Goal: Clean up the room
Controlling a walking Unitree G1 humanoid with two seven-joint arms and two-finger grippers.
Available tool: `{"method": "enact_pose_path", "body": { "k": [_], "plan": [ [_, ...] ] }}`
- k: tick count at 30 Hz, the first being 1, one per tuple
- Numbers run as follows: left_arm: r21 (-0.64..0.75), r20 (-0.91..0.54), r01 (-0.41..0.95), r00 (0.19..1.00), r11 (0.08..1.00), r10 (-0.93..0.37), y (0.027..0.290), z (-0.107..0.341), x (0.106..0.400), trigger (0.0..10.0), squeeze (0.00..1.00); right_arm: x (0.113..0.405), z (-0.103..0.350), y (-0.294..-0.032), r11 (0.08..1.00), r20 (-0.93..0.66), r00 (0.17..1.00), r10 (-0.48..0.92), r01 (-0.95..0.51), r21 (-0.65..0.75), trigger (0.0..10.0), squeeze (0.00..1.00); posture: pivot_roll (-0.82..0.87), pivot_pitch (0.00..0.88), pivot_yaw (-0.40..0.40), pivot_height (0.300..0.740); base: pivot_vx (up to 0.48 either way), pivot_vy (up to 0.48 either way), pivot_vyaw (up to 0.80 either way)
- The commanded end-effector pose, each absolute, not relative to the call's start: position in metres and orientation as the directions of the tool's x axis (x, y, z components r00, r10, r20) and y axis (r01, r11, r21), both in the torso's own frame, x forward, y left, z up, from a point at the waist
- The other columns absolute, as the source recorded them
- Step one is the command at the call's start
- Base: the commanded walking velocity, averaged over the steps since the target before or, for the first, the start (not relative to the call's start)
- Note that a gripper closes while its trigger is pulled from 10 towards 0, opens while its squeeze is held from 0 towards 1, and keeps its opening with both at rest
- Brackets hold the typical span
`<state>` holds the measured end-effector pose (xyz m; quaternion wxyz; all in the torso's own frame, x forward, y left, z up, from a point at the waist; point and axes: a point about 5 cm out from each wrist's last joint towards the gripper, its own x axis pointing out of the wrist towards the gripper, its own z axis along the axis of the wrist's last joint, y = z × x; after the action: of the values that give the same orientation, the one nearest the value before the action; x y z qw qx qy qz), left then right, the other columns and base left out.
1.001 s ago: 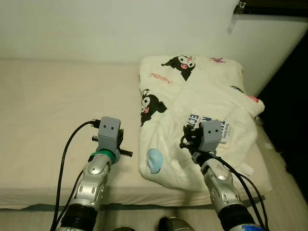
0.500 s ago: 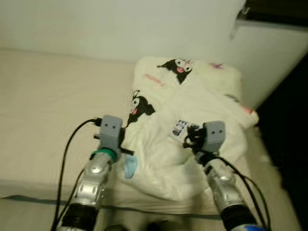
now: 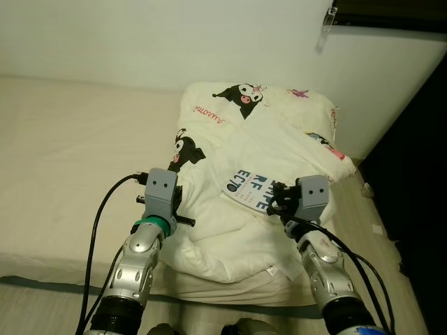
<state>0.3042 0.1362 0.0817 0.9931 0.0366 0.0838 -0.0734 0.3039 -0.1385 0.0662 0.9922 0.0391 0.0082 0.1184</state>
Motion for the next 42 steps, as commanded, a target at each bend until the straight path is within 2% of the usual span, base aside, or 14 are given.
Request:
{"method": "enact_pose_path", "body": {
  "k": [1, 19, 24, 29, 32, 39, 42],
  "plan": [
    [0.049, -0.202, 0.147, 0.970, 0.988, -0.134, 0.138, 0.076, 0.302, 10.0, 0.00, 0.301, 0.063, -0.139, 0.969, -0.020, 0.972, 0.234, -0.231, 0.086, 10.0, 0.00, -0.03, 0.024, -0.002, 0.740, 0.000, 0.000, 0.00],
    [0.044, -0.196, 0.146, 0.971, 0.988, -0.135, 0.138, 0.076, 0.302, 10.0, 0.00, 0.301, 0.062, -0.139, 0.970, -0.023, 0.974, 0.225, -0.222, 0.103, 10.0, 0.00, -0.03, 0.033, 0.000, 0.740, 0.000, 0.068, 0.00],
    [0.069, -0.221, 0.153, 0.966, 0.986, -0.134, 0.139, 0.070, 0.298, 10.0, 0.00, 0.307, 0.067, -0.142, 0.956, -0.001, 0.987, 0.158, -0.153, 0.252, 10.0, 0.00, -0.03, 0.046, 0.007, 0.740, 0.000, 0.000, 0.00],
    [0.068, -0.228, 0.149, 0.965, 0.986, -0.130, 0.142, 0.069, 0.296, 10.0, 0.00, 0.310, 0.083, -0.138, 0.980, 0.071, 0.984, 0.164, -0.170, 0.101, 10.0, 0.00, -0.03, 0.050, 0.007, 0.740, 0.000, 0.000, 0.00],
    [0.067, -0.230, 0.149, 0.964, 0.987, -0.130, 0.142, 0.068, 0.295, 10.0, 0.00, 0.310, 0.093, -0.135, 0.985, 0.124, 0.979, 0.161, -0.166, 0.038, 10.0, 0.00, -0.03, 0.058, 0.006, 0.720, 0.000, 0.000, 0.00],
    [0.062, -0.231, 0.162, 0.962, 0.985, -0.143, 0.137, 0.068, 0.294, 10.0, 0.00, 0.311, 0.095, -0.138, 0.987, 0.125, 0.982, 0.141, -0.149, 0.058, 10.0, 0.00, -0.03, 0.057, 0.006, 0.680, 0.000, 0.000, 0.00],
    [0.060, -0.228, 0.164, 0.963, 0.985, -0.147, 0.137, 0.069, 0.295, 10.0, 0.00, 0.310, 0.092, -0.141, 0.989, 0.104, 0.986, 0.130, -0.137, 0.061, 10.0, 0.00, -0.03, 0.057, 0.006, 0.680, 0.000, 0.000, 0.00]
  ]
}}
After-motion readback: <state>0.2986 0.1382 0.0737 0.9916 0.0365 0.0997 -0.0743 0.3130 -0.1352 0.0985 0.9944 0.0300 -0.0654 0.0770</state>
